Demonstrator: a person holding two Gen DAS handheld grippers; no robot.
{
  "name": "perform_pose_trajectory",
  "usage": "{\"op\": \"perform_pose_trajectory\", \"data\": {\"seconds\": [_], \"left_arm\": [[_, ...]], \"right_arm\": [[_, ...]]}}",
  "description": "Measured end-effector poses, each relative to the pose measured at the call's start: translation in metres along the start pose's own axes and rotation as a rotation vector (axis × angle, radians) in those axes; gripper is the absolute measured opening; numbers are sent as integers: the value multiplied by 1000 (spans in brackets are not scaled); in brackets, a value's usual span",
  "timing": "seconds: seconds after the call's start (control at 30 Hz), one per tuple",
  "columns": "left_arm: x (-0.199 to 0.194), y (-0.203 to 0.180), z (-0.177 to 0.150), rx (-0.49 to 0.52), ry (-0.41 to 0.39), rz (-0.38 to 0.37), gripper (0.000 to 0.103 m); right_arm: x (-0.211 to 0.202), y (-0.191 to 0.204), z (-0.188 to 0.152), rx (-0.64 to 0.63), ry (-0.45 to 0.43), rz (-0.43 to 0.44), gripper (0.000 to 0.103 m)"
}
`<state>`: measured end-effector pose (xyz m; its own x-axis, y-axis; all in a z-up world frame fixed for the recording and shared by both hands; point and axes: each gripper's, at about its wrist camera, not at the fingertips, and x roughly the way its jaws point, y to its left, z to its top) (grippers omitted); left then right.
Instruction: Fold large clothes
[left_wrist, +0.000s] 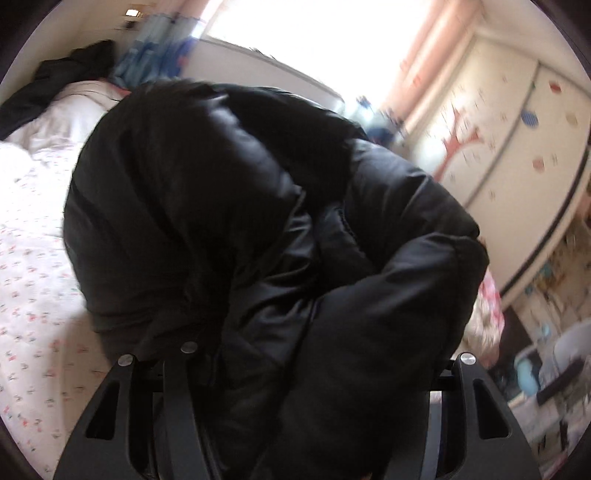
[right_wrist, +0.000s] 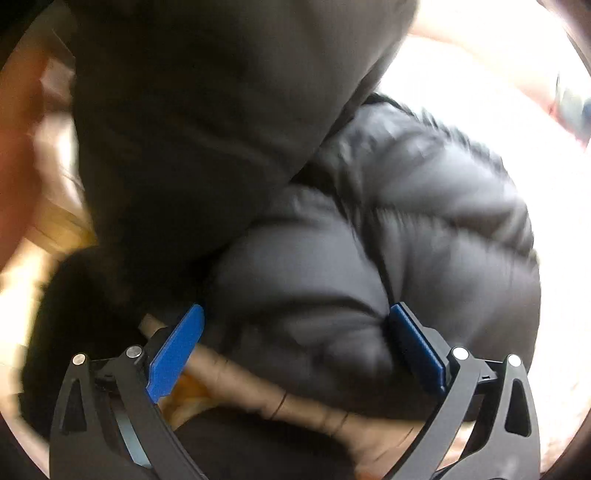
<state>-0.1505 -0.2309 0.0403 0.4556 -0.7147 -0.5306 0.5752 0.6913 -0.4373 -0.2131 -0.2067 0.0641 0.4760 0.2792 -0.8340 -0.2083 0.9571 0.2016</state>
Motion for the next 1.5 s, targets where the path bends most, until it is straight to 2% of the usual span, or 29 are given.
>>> {"op": "perform_pose_trajectory", "data": {"seconds": [0.03,0.07,0.1,0.17,0.23,0.27,0.33,0.4,0.47,0.5,0.57,0.6,0.63,0.73,0.8,0.87,0.97,1.0,1.07,1.1,1.13,1.23,1.3,1.37,1.4,1.43,1.5], "left_arm": [[13,-11,-5,35,24,-13,56],[22,-21,-11,65,43,-20,56],[31,-28,-17,96,62,-25,56],[60,-53,-35,180,112,-36,56],[81,-68,-49,242,146,-23,56],[92,-79,-56,287,164,-14,61],[102,-95,-73,383,188,16,69],[115,-109,-81,484,213,58,86],[118,-124,-94,575,228,93,91],[117,-127,-97,599,236,100,91],[111,-123,-87,563,270,45,91],[101,-123,-83,552,275,9,91],[92,-118,-76,541,277,-22,91],[43,-94,-55,412,272,-212,91],[19,-71,-32,309,202,-279,91],[9,-42,5,190,85,-247,93],[33,-8,42,54,-1,-193,94],[43,2,47,24,0,-196,94],[82,9,37,-1,55,-165,94],[106,18,27,-11,132,-135,94],[118,26,19,2,171,-96,94],[125,1,-18,167,150,-1,96],[122,-9,-26,218,142,37,96],[120,-8,-23,204,139,31,96],[121,-7,-18,184,138,16,96],[117,0,-12,143,148,-30,96],[101,3,-8,71,142,-85,95]], "right_arm": [[-13,-18,-11,60,-32,90,97],[-32,-48,-26,174,-87,214,97],[-46,-73,-39,269,-137,286,97],[-75,-119,-62,439,-248,337,97],[-110,-159,-72,542,-365,259,97],[-129,-172,-69,553,-410,211,97],[-153,-172,-51,510,-453,163,97],[-167,-153,-11,405,-452,102,97],[-160,-138,29,305,-410,37,97],[-147,-132,57,247,-355,-45,97],[-116,-131,87,234,-282,-155,97],[-97,-141,96,232,-223,-248,97],[-80,-151,103,224,-180,-295,97],[-49,-188,94,357,-124,-200,97],[-53,-204,77,438,-136,-135,97],[-64,-220,56,506,-155,-60,97],[-63,-229,39,555,-169,-29,97],[-61,-236,31,594,-190,6,97],[-44,-237,14,665,-216,48,97],[-30,-237,7,678,-195,53,97],[-27,-242,1,692,-179,45,97],[-61,-231,6,630,-211,-88,97],[-77,-227,23,564,-237,-163,97],[-67,-235,34,562,-215,-167,97],[-48,-245,36,579,-179,-165,97],[-31,-253,31,590,-151,-146,97],[5,-272,14,679,-125,-38,97]]}}
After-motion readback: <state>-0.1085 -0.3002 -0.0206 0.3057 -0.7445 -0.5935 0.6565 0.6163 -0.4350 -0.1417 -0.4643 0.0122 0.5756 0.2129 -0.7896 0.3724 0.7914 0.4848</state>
